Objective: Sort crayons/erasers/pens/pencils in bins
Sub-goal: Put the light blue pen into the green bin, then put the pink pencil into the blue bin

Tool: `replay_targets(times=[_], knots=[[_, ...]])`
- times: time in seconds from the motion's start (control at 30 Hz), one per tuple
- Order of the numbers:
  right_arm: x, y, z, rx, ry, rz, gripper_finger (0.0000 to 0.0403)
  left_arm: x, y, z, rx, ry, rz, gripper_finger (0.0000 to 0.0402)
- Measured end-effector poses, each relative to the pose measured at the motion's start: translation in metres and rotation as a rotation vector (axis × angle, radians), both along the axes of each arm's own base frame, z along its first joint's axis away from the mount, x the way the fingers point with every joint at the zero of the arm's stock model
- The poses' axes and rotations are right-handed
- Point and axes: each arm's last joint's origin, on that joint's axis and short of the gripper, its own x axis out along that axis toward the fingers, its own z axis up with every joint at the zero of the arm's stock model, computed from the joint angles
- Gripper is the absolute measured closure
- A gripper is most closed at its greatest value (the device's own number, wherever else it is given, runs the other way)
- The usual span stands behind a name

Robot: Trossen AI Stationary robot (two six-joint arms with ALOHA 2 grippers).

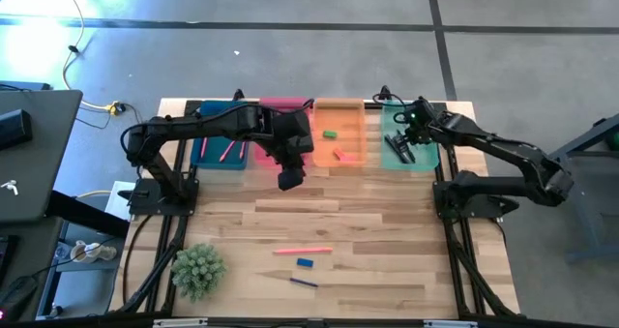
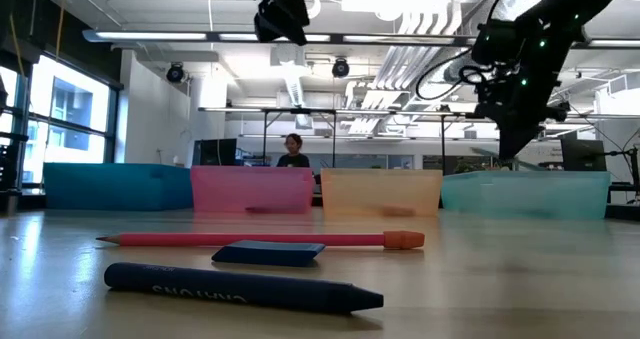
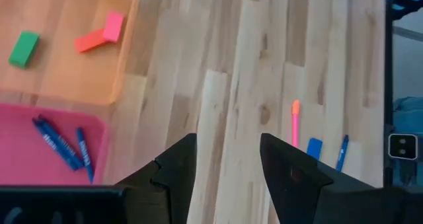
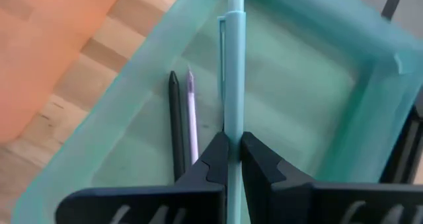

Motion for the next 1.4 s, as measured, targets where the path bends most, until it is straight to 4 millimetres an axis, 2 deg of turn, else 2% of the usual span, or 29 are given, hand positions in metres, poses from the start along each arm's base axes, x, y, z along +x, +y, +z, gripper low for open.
replay_targets(times=[0.3,0.6,0.73,0.9,1.1,1.23,1.4], knots=[[0.006,-0.013,-0.026,0.089,0.082,-0.022,0.04,0.004,-0.016,0.0,0.002,-0.005,-0.048,0.0245],[0.012,-0.02,-0.048,0.169,0.172,-0.001,0.0398,0.005,-0.022,0.0,0.054,0.008,-0.035,0.0245],[0.013,-0.021,-0.051,0.179,0.182,-0.001,0.0375,0.005,-0.022,0.0,0.043,0.01,-0.015,0.024],[0.014,-0.022,-0.05,0.171,0.175,-0.001,0.0324,0.005,-0.022,0.0,0.04,0.011,-0.004,0.0222],[0.018,-0.026,-0.035,0.176,0.174,-0.012,0.0295,0.005,-0.021,0.0,0.073,0.018,0.023,0.019],[0.02,-0.028,-0.013,0.178,0.149,-0.06,0.0298,0.005,-0.019,0.0,0.113,0.025,0.047,0.0174],[0.016,-0.024,0.019,0.167,0.079,-0.162,0.0305,0.006,-0.02,0.0,0.146,0.015,0.035,0.0174]])
